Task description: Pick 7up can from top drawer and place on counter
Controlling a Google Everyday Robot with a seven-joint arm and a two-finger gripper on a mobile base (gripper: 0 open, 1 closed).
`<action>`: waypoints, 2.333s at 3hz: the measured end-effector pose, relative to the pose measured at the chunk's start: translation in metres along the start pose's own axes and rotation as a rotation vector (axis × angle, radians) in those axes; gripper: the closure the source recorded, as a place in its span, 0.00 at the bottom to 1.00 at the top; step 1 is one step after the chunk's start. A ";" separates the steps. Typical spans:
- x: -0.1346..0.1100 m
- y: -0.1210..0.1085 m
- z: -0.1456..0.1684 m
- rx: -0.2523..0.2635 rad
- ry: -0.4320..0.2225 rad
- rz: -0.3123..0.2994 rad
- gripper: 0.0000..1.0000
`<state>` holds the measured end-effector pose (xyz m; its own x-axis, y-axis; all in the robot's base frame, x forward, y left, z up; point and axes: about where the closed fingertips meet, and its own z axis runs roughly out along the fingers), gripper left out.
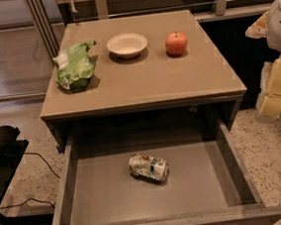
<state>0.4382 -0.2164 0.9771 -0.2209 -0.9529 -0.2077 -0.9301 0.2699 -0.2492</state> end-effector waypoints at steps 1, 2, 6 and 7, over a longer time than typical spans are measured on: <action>0.000 0.000 0.000 0.000 0.000 0.000 0.00; 0.000 0.015 0.026 -0.027 -0.067 -0.017 0.00; -0.028 0.069 0.170 -0.026 -0.378 -0.043 0.00; -0.045 0.081 0.195 -0.083 -0.431 -0.065 0.00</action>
Offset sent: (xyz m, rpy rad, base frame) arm -0.0204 0.0236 -0.0984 0.2131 0.0363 0.1306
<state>0.4306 -0.1244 0.7820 -0.0349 -0.8181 -0.5740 -0.9623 0.1825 -0.2016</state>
